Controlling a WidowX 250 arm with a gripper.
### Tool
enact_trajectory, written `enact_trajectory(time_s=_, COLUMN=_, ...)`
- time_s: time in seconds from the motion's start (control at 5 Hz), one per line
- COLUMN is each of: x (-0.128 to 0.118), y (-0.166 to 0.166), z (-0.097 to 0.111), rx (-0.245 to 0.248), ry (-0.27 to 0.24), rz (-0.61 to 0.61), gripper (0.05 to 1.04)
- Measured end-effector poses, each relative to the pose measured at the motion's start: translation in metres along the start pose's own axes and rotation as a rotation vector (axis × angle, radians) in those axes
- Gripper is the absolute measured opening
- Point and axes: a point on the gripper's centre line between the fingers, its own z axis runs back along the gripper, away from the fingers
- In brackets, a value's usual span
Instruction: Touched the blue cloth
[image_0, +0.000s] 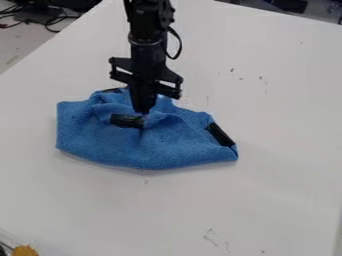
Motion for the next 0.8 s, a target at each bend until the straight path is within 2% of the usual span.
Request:
enact_trajectory(time_s=0.2, x=0.0026, y=-0.0060, z=0.0145, rx=0.000, ry=-0.043, rz=0.007, gripper=0.218)
enact_trajectory(time_s=0.4, x=0.0002, y=-0.0084, z=0.0159, rx=-0.010, ry=-0.031, rz=0.028, gripper=0.471)
enact_trajectory(time_s=0.6, x=-0.0025, y=-0.0109, z=0.0168, rx=-0.024, ry=-0.013, rz=0.034, gripper=0.776)
enact_trajectory(time_s=0.8, x=-0.0019, y=-0.0134, z=0.0196, rx=-0.044, ry=-0.003, rz=0.053, gripper=0.995)
